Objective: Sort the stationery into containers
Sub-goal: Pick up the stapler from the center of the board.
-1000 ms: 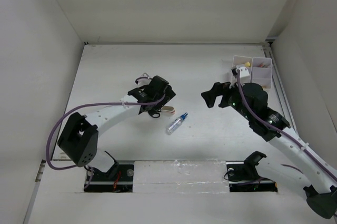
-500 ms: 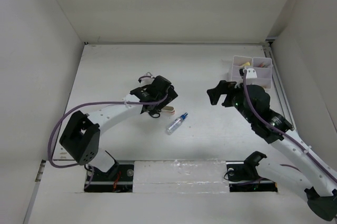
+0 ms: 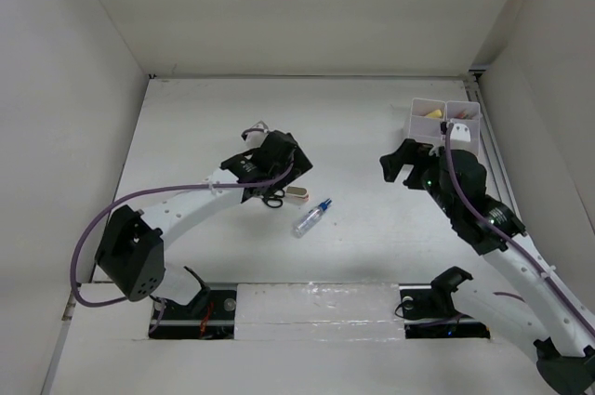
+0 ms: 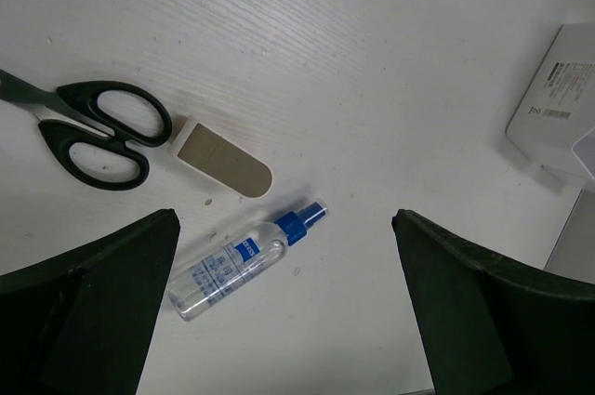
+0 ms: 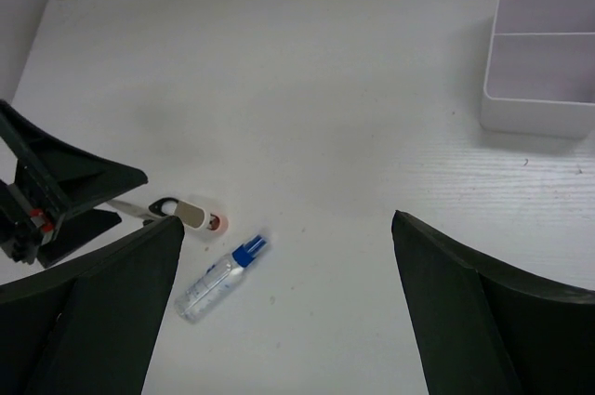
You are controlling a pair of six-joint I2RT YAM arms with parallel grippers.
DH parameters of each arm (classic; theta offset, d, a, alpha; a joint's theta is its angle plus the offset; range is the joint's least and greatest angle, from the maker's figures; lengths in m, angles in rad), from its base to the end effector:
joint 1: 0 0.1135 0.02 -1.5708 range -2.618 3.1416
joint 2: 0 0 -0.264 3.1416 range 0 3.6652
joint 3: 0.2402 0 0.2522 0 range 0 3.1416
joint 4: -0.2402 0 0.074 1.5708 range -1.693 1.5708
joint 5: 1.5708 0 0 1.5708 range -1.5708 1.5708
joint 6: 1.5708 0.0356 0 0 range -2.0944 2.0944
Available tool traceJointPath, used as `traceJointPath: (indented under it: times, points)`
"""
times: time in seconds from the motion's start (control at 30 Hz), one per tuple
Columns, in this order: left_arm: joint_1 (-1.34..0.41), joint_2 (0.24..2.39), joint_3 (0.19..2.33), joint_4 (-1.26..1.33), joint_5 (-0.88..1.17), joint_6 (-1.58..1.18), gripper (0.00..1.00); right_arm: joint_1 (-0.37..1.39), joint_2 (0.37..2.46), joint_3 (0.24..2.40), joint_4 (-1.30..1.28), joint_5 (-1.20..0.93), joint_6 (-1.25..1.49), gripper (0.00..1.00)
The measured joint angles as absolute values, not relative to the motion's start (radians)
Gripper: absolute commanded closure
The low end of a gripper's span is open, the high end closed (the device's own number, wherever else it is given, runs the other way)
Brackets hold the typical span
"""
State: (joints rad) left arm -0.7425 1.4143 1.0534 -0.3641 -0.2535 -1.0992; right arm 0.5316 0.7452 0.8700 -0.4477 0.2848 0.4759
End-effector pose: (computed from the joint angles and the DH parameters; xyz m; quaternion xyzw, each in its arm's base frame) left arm 0.2347 -0.2033 0.2720 -0.2115 0.8810 -0.2544 0.3381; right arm 0.1466 0.0746 0.3482 0.0605 0.8054 0.1783 0.5621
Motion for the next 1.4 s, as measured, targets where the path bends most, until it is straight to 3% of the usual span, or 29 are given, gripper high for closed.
traceJointPath:
  times: [0.73,1.1,1.3,1.4]
  points:
    - [-0.733,1.649,1.037,-0.314,-0.208,-1.322,0.0,0.558,0.715,0.803,-0.406,0.162,0.471,0.0]
    - [-0.73,1.675,1.019,-0.303,-0.202,-1.362,0.22,0.558,0.654,0.802,-0.396,0.166,0.471,0.0]
    - [-0.73,1.703,1.017,-0.289,-0.195,-1.367,0.23,0.558,0.646,0.803,-0.395,0.169,0.471,0.0]
    - [-0.729,1.711,1.017,-0.273,-0.189,-1.371,0.38,0.558,0.647,0.803,-0.395,0.169,0.471,0.0]
